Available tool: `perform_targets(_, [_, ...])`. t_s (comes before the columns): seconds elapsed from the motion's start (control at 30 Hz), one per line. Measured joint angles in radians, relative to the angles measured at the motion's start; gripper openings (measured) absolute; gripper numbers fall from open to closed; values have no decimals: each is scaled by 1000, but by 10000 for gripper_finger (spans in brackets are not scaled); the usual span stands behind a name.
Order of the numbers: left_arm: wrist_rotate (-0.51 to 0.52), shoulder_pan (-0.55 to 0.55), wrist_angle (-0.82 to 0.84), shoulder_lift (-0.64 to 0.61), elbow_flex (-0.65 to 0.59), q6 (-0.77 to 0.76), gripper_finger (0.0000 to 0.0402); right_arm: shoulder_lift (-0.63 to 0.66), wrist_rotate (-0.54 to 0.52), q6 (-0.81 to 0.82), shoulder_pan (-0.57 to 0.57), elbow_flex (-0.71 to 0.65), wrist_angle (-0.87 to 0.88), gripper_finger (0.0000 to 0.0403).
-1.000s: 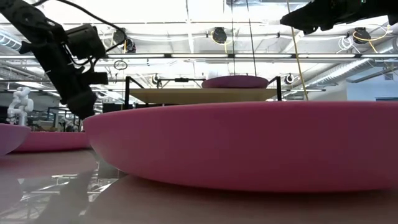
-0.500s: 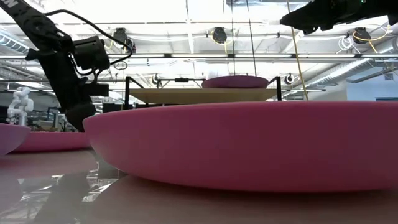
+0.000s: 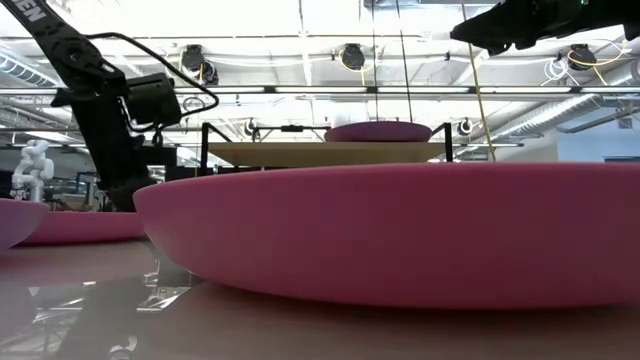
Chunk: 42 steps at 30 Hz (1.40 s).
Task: Place and stack plates onto a shelf
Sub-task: Stack the top black plate on top of the violet plate on the shelf
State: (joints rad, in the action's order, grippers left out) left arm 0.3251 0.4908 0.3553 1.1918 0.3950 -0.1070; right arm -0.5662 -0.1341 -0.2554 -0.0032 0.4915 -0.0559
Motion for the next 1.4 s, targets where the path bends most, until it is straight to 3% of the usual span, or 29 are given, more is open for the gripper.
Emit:
perform_targets(0.13, [15, -1, -11, -19, 19, 11, 16, 0, 0, 0, 0, 0, 0, 93])
perform_targets(0.37, [35, -2, 82, -88, 152, -19, 12, 0, 0, 1, 0, 0, 5, 93])
perform_targets(0.6, [192, -2, 271, -149, 368, 20, 12, 0, 0, 5, 0, 0, 25, 93])
perform_targets(0.8, [249, -3, 302, -150, 534, 111, 12, 1, 0, 7, 0, 0, 24, 93])
perform_targets(1.07, [252, -87, 234, -62, 731, 240, 12, 1, -33, 6, 0, 0, 23, 93])
perform_targets(1.17, [251, -142, 214, 4, 805, 280, 12, 1, -80, 5, 0, 0, 22, 93])
perform_targets(1.4, [247, -244, 207, 192, 966, 349, 12, 1, -79, 5, 0, 0, 22, 93])
